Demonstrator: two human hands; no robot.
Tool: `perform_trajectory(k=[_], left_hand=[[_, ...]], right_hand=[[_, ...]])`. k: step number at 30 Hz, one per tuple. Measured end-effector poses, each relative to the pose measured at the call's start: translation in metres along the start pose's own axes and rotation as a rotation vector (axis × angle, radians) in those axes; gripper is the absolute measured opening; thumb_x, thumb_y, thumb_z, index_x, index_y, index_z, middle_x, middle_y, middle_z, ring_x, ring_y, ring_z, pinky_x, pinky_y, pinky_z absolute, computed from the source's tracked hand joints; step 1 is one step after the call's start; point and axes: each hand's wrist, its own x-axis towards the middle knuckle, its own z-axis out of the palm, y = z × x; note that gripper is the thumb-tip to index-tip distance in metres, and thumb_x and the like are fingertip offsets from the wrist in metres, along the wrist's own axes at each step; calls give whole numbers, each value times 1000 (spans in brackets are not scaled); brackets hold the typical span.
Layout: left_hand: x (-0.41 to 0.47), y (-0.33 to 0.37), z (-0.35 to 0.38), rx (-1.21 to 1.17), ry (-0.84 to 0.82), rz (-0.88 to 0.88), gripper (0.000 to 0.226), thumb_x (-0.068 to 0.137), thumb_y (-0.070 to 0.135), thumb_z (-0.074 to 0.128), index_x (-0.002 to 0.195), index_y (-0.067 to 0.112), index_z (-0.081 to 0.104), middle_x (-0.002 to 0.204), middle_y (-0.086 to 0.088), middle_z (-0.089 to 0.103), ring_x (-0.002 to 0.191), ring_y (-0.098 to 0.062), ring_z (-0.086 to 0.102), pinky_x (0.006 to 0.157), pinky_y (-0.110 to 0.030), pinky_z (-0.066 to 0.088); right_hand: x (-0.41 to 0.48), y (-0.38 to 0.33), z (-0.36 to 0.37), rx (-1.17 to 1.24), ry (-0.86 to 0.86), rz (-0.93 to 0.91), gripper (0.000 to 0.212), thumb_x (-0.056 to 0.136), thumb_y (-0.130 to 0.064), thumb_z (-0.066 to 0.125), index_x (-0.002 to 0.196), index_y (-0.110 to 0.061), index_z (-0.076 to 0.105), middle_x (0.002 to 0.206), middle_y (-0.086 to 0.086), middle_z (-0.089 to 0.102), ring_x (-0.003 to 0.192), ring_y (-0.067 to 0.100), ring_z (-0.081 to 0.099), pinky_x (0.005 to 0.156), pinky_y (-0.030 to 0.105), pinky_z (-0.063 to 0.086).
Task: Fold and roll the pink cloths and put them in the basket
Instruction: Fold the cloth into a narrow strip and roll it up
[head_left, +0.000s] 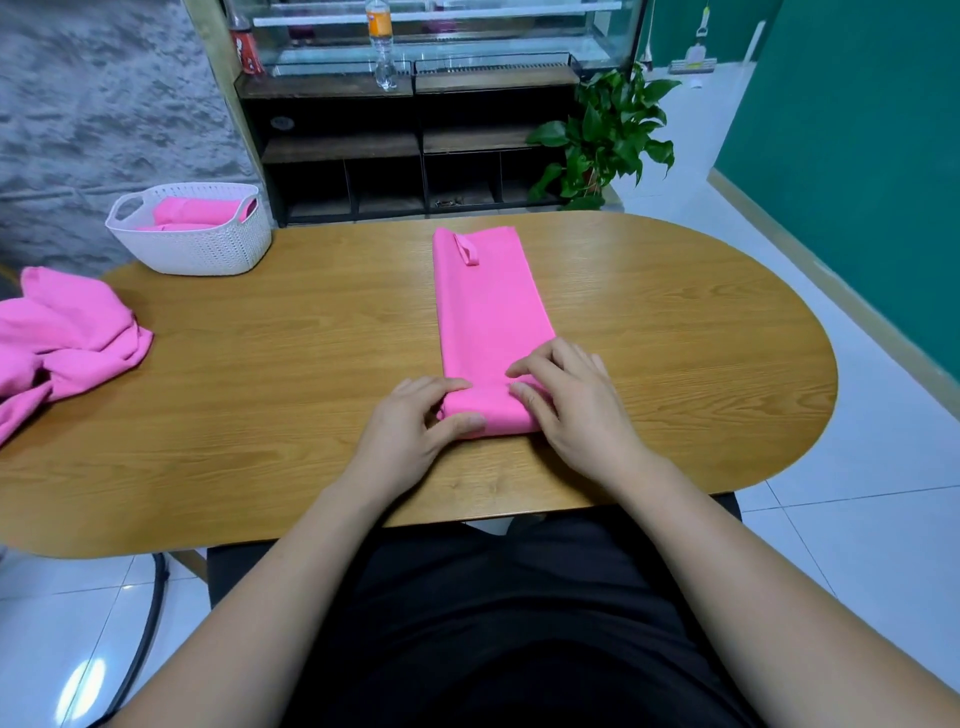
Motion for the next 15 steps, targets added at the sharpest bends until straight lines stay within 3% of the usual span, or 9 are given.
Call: perform_trajectory(k=[2, 5, 8, 10, 13, 15], left_hand=[[1, -1, 2, 5, 12, -22, 51, 91, 70, 58, 118, 30, 76, 97, 17, 69, 92, -1, 52, 81, -18, 39], [0, 0, 5, 7, 20, -43, 47, 99, 68, 49, 101, 29, 76, 85, 12, 68, 88, -13, 52, 80, -31, 44], [0, 2, 5, 15, 37, -74, 55, 103, 67, 41, 79, 24, 65, 71, 7, 61, 82, -18, 51, 77, -42, 46], [0, 4, 6, 24, 45, -82, 56, 104, 66, 40, 75, 23, 60, 69, 7, 59, 81, -19, 51, 77, -45, 46], [-3, 3, 7, 40, 81, -27, 44, 101, 62, 50, 101, 25, 72, 95, 11, 67, 93, -15, 57, 86, -40, 49], [-6, 2, 4, 38, 93, 35, 42, 97, 58, 63, 121, 25, 70, 113, 12, 64, 107, -13, 59, 95, -34, 48]], right_hand=[[-2, -1, -3, -34, -53, -45, 33, 101, -58, 59, 116, -29, 68, 106, -10, 56, 103, 16, 54, 88, 39, 40], [-5, 1, -5, -28, -146, -81, 56, 87, -77, 63, 115, -29, 69, 106, -13, 57, 101, 12, 52, 91, 32, 40], [-4, 3, -6, 24, -155, -67, 55, 82, -75, 70, 111, -27, 71, 104, -14, 61, 99, 10, 53, 87, 28, 41], [-2, 3, -5, 38, -158, -64, 53, 85, -73, 69, 110, -26, 71, 102, -13, 63, 98, 10, 56, 85, 29, 42], [-1, 6, -2, 82, -166, -30, 49, 89, -70, 66, 110, -26, 71, 101, -12, 67, 98, 11, 59, 84, 33, 47], [1, 8, 0, 116, -141, 15, 44, 92, -67, 64, 109, -27, 71, 102, -12, 71, 98, 13, 63, 85, 36, 50]])
